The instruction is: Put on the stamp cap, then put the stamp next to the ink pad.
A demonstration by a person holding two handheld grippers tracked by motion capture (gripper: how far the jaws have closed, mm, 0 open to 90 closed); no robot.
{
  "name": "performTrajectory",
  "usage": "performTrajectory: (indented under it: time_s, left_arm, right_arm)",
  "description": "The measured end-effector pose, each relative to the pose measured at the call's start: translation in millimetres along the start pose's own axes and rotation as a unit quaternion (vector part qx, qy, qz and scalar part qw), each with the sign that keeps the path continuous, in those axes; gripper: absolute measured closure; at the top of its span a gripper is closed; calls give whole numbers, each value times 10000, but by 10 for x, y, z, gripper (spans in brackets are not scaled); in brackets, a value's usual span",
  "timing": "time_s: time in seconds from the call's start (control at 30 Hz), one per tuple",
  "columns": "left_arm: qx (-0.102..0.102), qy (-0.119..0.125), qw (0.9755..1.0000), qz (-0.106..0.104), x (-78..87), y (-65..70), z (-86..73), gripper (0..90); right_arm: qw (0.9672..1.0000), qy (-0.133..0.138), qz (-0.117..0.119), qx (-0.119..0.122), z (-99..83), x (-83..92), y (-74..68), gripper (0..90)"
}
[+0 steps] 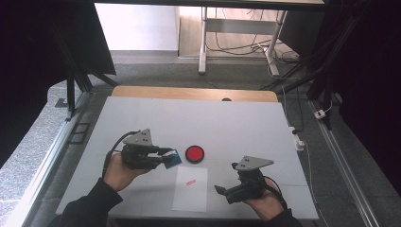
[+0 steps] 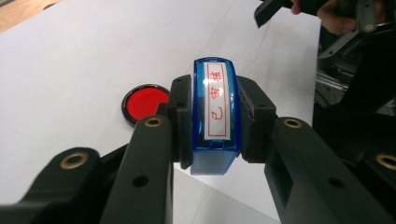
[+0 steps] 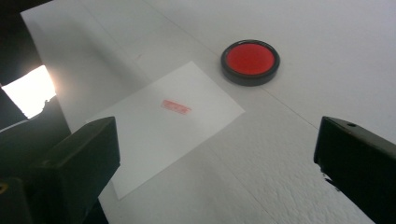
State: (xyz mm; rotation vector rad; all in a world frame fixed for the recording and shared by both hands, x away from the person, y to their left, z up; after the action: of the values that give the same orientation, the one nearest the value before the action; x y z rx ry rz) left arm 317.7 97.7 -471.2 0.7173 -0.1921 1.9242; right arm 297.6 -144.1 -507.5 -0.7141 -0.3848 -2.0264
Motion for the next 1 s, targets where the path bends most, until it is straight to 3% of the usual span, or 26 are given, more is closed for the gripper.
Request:
performTrajectory:
  time_s: [0.37,1.0]
  left_arm:
    - [112,-58,9997,204,26,-97,-40,700]
    - [318,-144,9975,617,65,-295,-139,700]
  right_arm:
    - [9993,-63,-341,-147,-133,109,91,0]
    - [9973,-217,-641,-269,-284,246,166,0]
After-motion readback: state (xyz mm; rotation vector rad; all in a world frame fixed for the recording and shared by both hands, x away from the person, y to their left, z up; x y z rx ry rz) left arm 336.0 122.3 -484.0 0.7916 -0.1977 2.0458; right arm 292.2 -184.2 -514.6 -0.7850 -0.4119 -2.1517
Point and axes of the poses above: each handheld gripper's, and its own axes: x roughly backward along the jaws, z roughly out of its top, y roughly to its right, the point moved 8 cm from there along -x, roughly forward along the jaws, and after that the axes turned 5 degrees about x, right-handed, at the moved point
